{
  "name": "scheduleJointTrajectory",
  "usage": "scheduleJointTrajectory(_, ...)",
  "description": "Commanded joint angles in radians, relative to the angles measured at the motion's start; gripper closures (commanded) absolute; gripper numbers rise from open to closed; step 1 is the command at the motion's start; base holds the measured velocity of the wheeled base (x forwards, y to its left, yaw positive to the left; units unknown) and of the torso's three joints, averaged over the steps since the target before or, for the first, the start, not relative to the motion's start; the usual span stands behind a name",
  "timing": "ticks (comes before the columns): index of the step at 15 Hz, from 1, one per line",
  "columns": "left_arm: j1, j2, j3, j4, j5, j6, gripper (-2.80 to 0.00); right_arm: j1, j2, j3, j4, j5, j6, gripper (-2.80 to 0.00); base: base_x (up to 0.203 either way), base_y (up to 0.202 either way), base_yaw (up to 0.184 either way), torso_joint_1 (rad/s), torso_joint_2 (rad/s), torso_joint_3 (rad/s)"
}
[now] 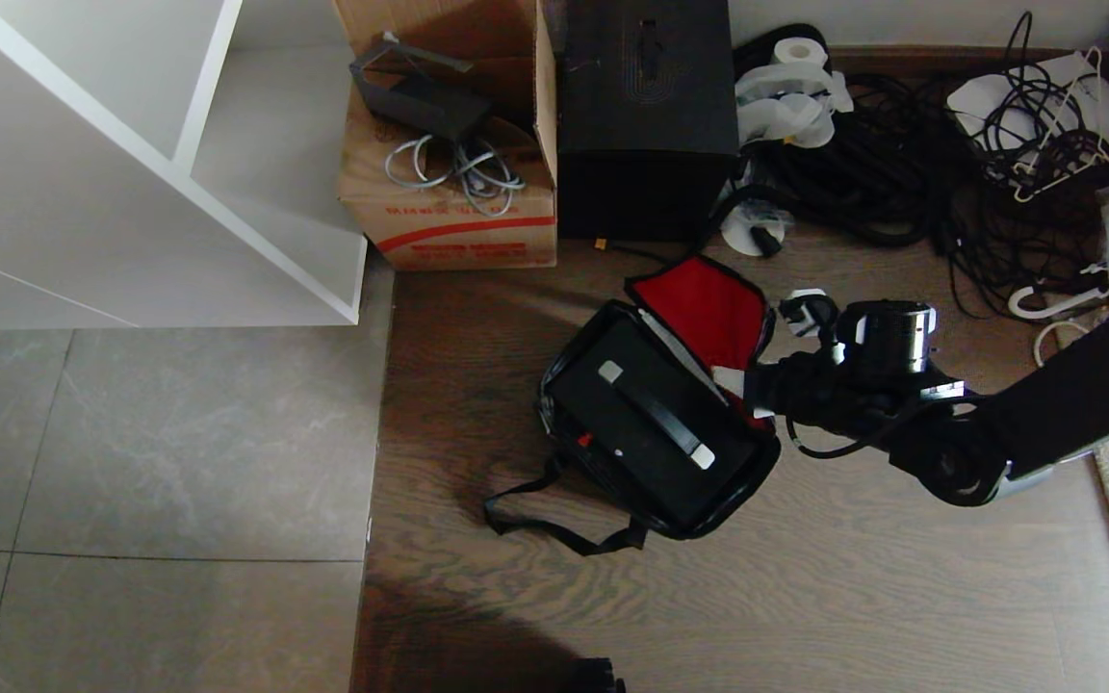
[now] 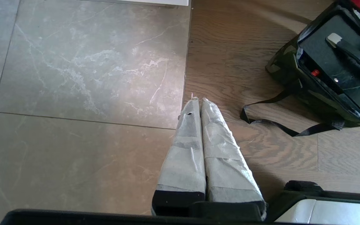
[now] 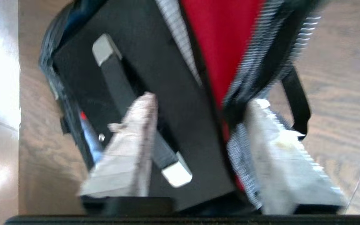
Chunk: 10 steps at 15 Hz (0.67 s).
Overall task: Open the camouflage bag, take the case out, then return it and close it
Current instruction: Close the top of the storage box
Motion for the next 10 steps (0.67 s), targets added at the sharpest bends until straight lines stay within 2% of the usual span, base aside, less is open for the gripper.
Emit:
scheduleJointTrajectory(1,-0.001,0.0,0.009,-0.001,0.001,-0.001,0.0,0.019,-0.007,0.036,-0.014,0.001,0.003,-2.8,0.0,0.0,0.0,0.0,0.0,0.0)
scheduleJointTrajectory(3,0.001,0.0,0.008,-0.001,0.001,-0.001,0.0,0.031,-0.002,0.054,-0.054,0.001,0.015,-2.8,0.0,0.0,0.0,0.0,0.0,0.0)
scheduleJointTrajectory(4,0.001,0.0,0.009,-0.001,0.001,-0.001,0.0,0.031,0.007,0.052,-0.074,0.0,0.02,0.0,0.0,0.0,0.0,0.0,0.0,0.0)
scheduleJointTrajectory(10,0.001,0.0,0.008,-0.001,0.001,-0.001,0.0,0.03,0.026,0.03,-0.104,0.0,0.02,0.0,0.0,0.0,0.0,0.0,0.0,0.0)
